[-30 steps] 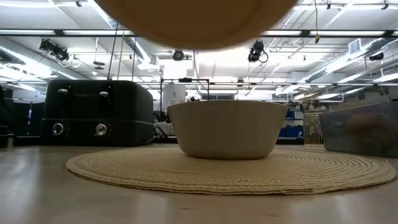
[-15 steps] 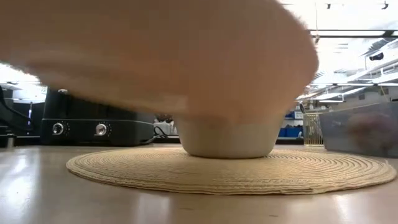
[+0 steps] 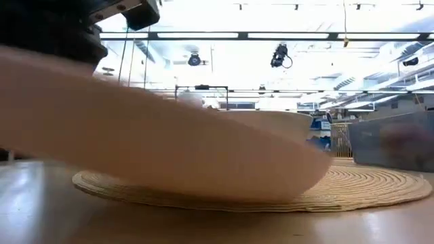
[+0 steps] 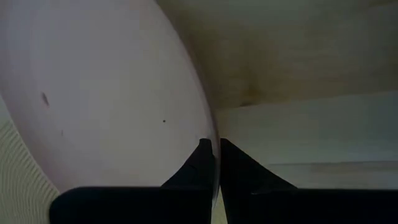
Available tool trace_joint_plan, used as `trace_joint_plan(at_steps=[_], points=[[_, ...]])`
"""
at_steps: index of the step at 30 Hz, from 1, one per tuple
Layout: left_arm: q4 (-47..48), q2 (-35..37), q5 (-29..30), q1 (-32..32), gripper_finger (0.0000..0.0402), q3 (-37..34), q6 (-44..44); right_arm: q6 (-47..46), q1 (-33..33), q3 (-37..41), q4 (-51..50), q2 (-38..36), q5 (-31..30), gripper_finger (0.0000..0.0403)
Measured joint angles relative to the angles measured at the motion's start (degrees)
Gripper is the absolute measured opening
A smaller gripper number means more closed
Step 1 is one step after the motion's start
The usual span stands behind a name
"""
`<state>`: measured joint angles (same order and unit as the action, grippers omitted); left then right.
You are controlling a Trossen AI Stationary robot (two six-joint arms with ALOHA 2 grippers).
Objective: Arrange a breakfast setting
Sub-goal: Put the light orange plate on the bottom left of the yellow placemat, then pour the cereal from the orange cereal box into the gray bowl
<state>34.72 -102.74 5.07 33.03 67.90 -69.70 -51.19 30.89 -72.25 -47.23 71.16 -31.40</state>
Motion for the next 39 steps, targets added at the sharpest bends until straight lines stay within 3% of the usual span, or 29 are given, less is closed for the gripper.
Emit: trace_joint_plan(at_steps=[16,21,29,39], points=[[7.8,-0.7,-4.3,0.3,0.0029,0.1,6.6,-0.4,0.0,0.0,0.6,0.0,0.1,0.0209],[9.2,-0.7,-8.0,0.3,0.0057,0.0,8.1,-0.4,0.0,0.0,0.9,0.0,0.1,0.0209],[11.4,-0.8,-8.1,0.3,0.0104,0.0,8.1,-0.3,0.0,0.0,1.1,0.0,0.4,0.0209],[15.5,3.0,-7.4,-0.2,0.0112,3.4,14.3,-3.4,-1.6,0.0,-0.1,0.0,1.1,0.0209]])
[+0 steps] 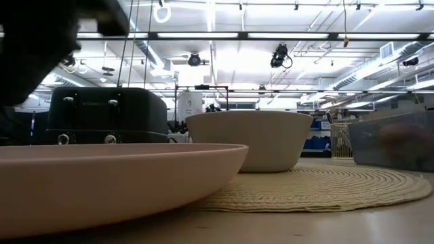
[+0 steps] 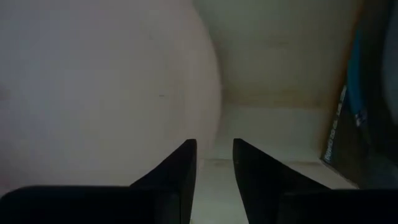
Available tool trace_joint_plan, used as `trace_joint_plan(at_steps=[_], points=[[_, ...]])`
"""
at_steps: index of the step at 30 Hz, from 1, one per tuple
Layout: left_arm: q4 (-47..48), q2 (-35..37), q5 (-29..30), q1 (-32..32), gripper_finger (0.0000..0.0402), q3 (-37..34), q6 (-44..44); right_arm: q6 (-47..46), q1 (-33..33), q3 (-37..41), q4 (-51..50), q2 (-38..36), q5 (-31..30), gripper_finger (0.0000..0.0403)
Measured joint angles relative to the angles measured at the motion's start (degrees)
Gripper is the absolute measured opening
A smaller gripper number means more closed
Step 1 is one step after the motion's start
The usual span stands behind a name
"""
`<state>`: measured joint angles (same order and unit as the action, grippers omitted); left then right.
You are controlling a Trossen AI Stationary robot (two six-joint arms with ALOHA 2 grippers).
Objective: Arrange a breakfast setting
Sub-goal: Pour the cereal from the orange cereal box into the gray bowl
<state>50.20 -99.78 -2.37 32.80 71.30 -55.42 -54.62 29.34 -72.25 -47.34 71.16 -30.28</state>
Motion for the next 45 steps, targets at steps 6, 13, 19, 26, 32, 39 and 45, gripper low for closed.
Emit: trace_joint_plan(at_steps=[6,13,19,26,32,39,45], points=[[0.7,3.6,0.1,-3.4,0.0112,2.9,11.8,-5.5,-4.4,0.0,-4.6,0.0,0.9,0.0209],[-1.9,11.7,0.1,-12.1,0.0112,3.4,36.1,-19.8,-11.3,0.0,-25.3,-0.5,4.9,0.0209],[-10.2,19.1,0.1,-18.9,0.0113,3.4,63.6,-12.5,-12.2,0.0,-25.5,-1.9,4.6,0.0216],[-12.0,24.4,-1.9,-22.8,0.0153,8.9,93.9,-2.4,-12.7,0.0,-24.7,-1.9,4.2,0.0228],[-6.1,24.3,-2.9,-15.4,0.0165,24.9,106.7,4.8,-15.4,0.0,-23.5,-1.9,3.0,0.0229],[-5.3,24.1,4.0,0.6,0.016,33.9,126.3,15.0,-19.2,0.0,-16.1,-1.9,3.2,0.0229],[-1.5,22.4,16.9,15.0,0.016,34.1,144.7,23.4,-22.1,0.0,-10.2,-1.9,5.2,0.0229]])
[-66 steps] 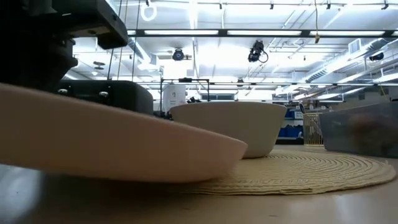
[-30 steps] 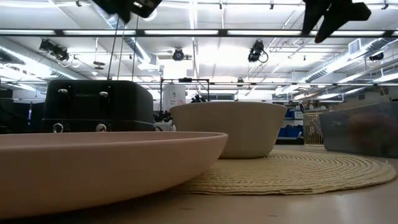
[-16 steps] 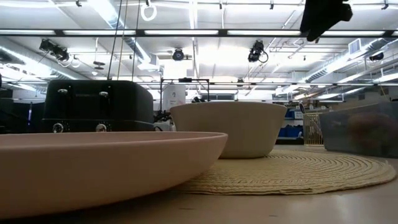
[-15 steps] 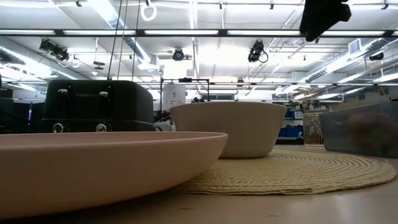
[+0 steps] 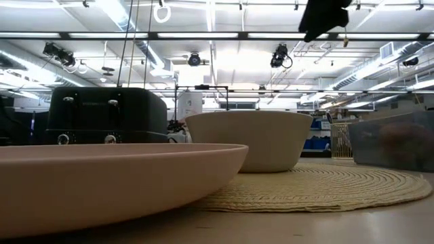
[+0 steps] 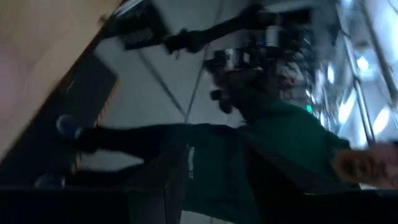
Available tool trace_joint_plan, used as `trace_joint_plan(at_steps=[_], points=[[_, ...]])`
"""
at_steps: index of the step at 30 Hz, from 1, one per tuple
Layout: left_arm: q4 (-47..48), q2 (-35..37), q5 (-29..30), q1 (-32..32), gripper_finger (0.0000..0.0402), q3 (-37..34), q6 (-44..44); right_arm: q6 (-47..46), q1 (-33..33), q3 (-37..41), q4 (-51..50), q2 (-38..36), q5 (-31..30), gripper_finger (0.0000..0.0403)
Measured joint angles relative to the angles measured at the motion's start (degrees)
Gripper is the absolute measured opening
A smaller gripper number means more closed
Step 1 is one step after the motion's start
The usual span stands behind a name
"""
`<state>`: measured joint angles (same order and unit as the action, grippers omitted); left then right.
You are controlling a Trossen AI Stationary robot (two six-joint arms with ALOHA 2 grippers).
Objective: Arrange a breakfast setting
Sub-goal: Pour the cereal from the orange cereal box into the gray bowl
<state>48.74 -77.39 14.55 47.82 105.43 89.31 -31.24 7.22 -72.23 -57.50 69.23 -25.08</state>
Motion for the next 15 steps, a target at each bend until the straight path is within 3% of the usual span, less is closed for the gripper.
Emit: trace_joint_plan(at_steps=[3,6,11,15], points=[[5.6,-1.9,4.0,4.5,0.016,-0.1,11.6,3.1,-1.5,0.0,2.5,0.0,1.2,0.0229],[12.2,-3.6,4.4,7.7,0.016,-0.1,22.8,5.4,-2.9,0.0,4.0,0.0,2.4,0.0229],[17.8,-6.4,0.0,10.5,0.0157,-0.1,34.2,7.7,-4.9,0.0,5.3,0.0,4.8,0.0229],[18.6,-7.9,-4.0,10.7,0.0143,2.0,37.6,7.9,-6.1,0.0,5.2,0.0,7.4,0.0229]])
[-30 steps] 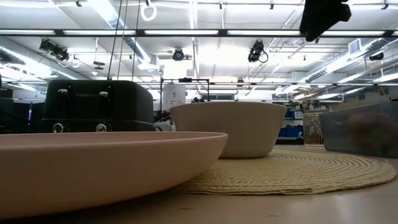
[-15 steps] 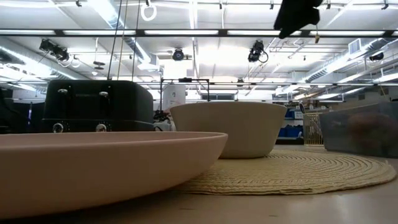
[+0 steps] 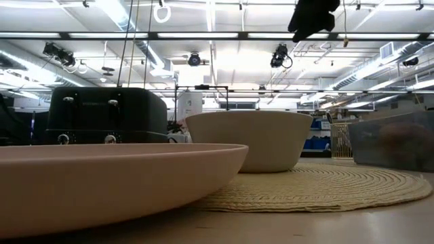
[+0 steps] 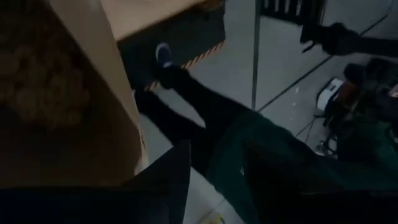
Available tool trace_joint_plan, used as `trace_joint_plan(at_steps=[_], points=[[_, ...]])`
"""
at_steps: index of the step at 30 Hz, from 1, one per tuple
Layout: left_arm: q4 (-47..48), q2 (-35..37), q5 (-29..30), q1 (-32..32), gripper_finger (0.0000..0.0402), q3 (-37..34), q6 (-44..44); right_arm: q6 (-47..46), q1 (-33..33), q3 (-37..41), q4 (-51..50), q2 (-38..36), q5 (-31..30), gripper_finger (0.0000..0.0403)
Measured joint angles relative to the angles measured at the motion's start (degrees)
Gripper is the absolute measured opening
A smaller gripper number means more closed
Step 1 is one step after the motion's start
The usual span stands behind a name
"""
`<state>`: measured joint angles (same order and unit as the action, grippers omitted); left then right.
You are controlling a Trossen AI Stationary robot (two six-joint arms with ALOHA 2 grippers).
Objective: Arrange a breakfast setting
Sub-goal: Pour the cereal from the orange cereal box into the gray bowl
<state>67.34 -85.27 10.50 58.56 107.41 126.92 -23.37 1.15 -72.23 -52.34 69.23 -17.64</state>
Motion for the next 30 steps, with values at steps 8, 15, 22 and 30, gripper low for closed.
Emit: trace_joint_plan(at_steps=[8,15,22,30], points=[[17.0,-6.1,-2.9,-1.8,0.0095,16.8,-0.7,-3.5,-0.5,0.0,0.0,0.0,1.3,0.0229],[21.7,-9.4,-0.5,-2.6,0.0078,16.8,-2.8,-7.6,-0.5,0.0,0.0,0.0,1.3,0.0229],[22.6,-11.7,-2.2,-3.5,0.0122,16.7,-6.0,-8.6,-0.5,0.0,0.1,0.0,1.3,0.0229],[22.6,-11.9,-7.2,-2.8,0.0165,16.7,-2.4,-8.6,-0.5,0.0,0.2,0.0,1.3,0.0229]])
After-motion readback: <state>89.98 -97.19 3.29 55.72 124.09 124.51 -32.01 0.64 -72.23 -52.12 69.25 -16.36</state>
